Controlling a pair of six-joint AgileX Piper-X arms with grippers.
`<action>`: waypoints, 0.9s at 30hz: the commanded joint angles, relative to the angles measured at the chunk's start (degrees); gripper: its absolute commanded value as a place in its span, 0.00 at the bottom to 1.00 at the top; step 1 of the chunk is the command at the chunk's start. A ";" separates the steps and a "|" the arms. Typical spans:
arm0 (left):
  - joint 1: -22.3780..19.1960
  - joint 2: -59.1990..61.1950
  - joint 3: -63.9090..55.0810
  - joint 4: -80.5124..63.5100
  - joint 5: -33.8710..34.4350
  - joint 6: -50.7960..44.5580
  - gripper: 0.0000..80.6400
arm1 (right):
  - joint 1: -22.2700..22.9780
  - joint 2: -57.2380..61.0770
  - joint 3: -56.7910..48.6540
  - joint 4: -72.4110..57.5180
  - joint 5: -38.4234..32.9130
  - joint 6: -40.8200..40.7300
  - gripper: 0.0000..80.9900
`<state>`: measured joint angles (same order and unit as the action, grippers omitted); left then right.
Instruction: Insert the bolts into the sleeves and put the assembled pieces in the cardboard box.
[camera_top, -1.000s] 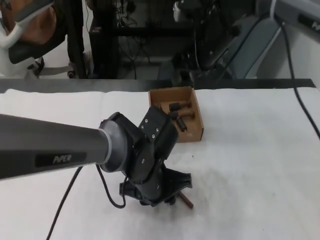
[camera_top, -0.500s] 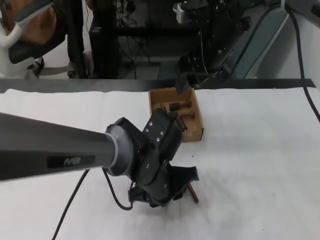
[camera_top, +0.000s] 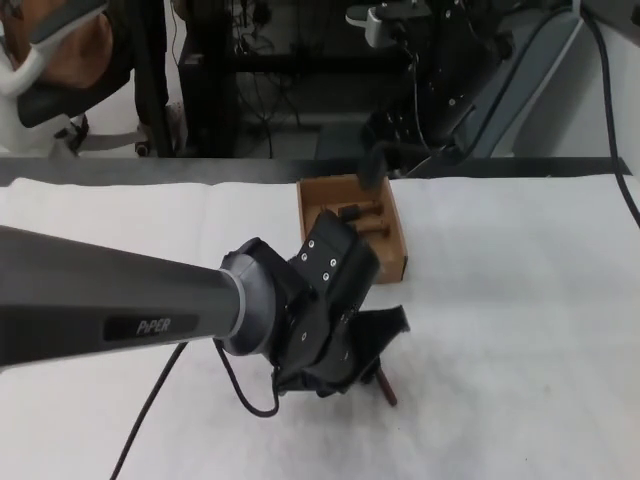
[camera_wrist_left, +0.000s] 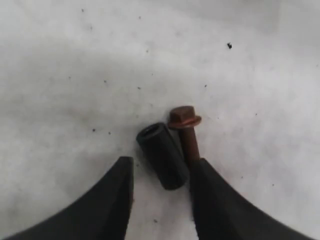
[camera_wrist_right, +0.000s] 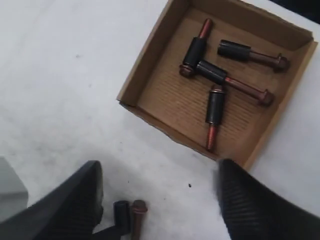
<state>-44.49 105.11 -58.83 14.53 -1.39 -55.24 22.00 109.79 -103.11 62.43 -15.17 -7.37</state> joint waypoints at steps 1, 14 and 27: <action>-0.08 0.48 -0.46 -1.12 -3.26 -1.39 0.45 | -0.20 -0.91 -0.11 0.60 -4.18 0.38 0.77; -0.08 6.27 -2.20 -1.23 -1.38 -4.99 0.35 | -0.20 -0.91 -0.11 3.81 -7.05 -0.04 0.77; 0.82 1.35 -2.71 0.73 -2.71 8.76 0.02 | -1.83 -0.91 0.01 10.46 -7.05 -3.80 0.77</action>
<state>-44.10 109.07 -61.82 13.61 -2.30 -50.54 21.15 109.79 -103.11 69.42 -21.62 -9.52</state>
